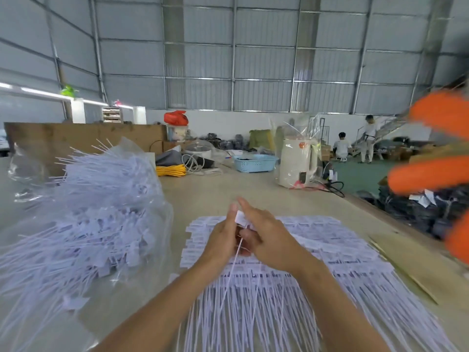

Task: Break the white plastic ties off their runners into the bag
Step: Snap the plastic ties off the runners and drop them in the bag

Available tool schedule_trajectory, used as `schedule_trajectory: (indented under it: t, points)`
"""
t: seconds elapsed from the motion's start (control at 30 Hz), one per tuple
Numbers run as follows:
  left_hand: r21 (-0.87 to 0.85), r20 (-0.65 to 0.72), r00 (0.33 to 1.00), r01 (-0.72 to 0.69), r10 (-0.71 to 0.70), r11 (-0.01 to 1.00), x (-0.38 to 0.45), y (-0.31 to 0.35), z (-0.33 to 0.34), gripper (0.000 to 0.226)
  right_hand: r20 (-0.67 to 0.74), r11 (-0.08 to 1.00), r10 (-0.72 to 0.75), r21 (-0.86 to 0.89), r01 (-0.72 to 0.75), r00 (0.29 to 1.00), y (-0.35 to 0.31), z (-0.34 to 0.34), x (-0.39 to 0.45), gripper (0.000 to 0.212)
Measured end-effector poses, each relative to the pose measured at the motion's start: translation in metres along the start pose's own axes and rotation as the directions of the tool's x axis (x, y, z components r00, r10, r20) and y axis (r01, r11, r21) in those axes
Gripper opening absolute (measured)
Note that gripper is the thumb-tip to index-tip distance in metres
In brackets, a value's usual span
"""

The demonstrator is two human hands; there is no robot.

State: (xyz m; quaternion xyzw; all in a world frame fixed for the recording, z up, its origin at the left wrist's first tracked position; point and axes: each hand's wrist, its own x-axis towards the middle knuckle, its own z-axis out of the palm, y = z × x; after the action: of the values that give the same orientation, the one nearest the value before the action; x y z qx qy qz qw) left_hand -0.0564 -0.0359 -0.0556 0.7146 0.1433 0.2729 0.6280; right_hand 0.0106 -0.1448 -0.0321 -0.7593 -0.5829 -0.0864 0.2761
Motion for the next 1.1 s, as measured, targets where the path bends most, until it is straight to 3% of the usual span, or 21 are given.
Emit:
schedule_trajectory:
  t: [0.1, 0.23, 0.33, 0.43, 0.53, 0.6, 0.77, 0.97, 1.1]
  points:
    - [-0.063, 0.064, 0.998, 0.01, -0.006, 0.998, -0.007, -0.004, -0.005, 0.078, -0.034, 0.987, 0.06, 0.153, -0.055, 0.998, 0.005, 0.006, -0.001, 0.071]
    - [-0.012, 0.032, 0.996, -0.083, 0.083, 0.996, -0.009, -0.01, -0.008, 0.036, -0.044, 0.943, 0.12, 0.319, -0.1, 0.992, 0.009, 0.008, -0.004, 0.075]
    - [0.034, -0.112, 0.989, -0.097, 0.1, 0.995, -0.006, -0.011, -0.011, 0.044, -0.108, 0.955, 0.17, 0.263, -0.137, 0.979, 0.015, 0.012, -0.002, 0.065]
    - [-0.028, -0.13, 0.99, -0.063, 0.059, 0.998, -0.007, -0.007, -0.011, 0.044, -0.091, 0.964, 0.189, 0.205, -0.167, 0.978, 0.022, 0.009, 0.0, 0.02]
    - [-0.104, -0.099, 0.995, -0.02, 0.01, 0.994, -0.012, -0.004, -0.006, 0.054, -0.032, 0.959, 0.124, 0.262, -0.111, 0.992, 0.021, 0.011, -0.002, 0.027]
    - [-0.061, -0.097, 0.995, -0.009, 0.003, 0.998, -0.015, 0.001, -0.003, 0.059, -0.057, 0.947, 0.099, 0.312, -0.076, 0.994, 0.016, 0.01, -0.002, 0.026]
    - [-0.001, -0.096, 0.995, 0.023, -0.023, 1.0, -0.018, 0.007, -0.001, 0.05, -0.07, 0.942, 0.075, 0.332, -0.048, 0.995, 0.016, 0.006, -0.001, 0.021]
    - [-0.079, 0.053, 0.977, 0.209, -0.205, 0.975, -0.016, 0.014, -0.007, 0.042, -0.107, 0.989, 0.093, 0.122, -0.08, 0.99, 0.022, 0.003, -0.003, 0.011]
    - [-0.232, 0.229, 0.926, 0.352, -0.3, 0.907, -0.011, 0.012, -0.015, 0.032, -0.075, 0.987, 0.104, 0.13, -0.094, 0.992, 0.022, 0.0, 0.0, 0.008]
